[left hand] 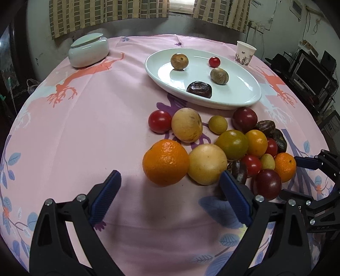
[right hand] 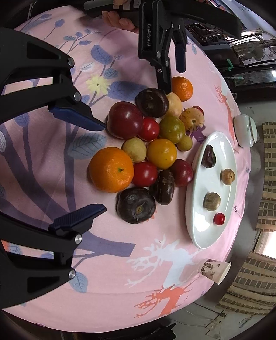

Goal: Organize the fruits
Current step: 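Move both open tools back toward the fruit pile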

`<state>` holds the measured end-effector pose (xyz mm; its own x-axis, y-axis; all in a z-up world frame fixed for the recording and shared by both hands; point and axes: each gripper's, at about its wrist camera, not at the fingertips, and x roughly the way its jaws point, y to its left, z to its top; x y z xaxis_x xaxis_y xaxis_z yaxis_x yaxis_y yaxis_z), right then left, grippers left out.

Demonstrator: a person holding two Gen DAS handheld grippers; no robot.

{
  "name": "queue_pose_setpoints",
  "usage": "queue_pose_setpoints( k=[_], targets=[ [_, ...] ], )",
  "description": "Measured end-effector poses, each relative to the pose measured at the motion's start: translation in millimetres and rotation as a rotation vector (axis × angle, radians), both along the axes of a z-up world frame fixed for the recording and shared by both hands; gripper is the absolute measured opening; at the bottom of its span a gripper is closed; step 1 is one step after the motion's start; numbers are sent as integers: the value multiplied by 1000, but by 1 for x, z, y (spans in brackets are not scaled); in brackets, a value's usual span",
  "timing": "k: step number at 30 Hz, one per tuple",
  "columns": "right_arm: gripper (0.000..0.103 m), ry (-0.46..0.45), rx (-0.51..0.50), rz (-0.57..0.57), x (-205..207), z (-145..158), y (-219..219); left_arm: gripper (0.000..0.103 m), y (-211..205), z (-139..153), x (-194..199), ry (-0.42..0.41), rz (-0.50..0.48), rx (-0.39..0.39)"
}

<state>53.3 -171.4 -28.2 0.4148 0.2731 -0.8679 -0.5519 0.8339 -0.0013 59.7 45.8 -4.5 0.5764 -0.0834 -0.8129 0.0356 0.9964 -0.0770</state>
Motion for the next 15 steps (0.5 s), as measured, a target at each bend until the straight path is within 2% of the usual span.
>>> queue_pose_setpoints(
  k=[8, 15],
  targets=[
    [71, 9, 38, -52, 13, -10, -5, 96, 3, 0, 0, 6, 8, -6],
    [71, -13, 19, -61, 14, -15, -1, 96, 3, -2, 0, 10, 21, 4]
  ],
)
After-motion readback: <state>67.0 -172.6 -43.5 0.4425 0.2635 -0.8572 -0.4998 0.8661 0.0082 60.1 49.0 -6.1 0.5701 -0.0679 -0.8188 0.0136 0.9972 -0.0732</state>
